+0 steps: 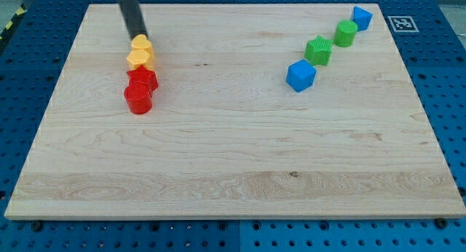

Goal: Place the yellow heart beside the blue cube

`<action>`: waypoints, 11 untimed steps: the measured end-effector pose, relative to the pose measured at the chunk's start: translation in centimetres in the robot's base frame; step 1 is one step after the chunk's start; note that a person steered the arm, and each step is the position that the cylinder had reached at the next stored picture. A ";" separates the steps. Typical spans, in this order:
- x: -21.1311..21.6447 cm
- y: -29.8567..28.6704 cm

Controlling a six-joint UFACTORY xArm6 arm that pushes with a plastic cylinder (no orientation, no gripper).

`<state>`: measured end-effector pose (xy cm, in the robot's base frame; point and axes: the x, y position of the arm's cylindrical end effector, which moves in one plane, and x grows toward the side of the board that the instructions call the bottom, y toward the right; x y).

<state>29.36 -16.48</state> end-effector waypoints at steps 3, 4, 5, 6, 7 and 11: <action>1.3 -2.9; 2.3 -3.3; 2.3 -2.0; 3.2 0.1; 4.9 2.2; 5.4 11.4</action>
<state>34.78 -5.11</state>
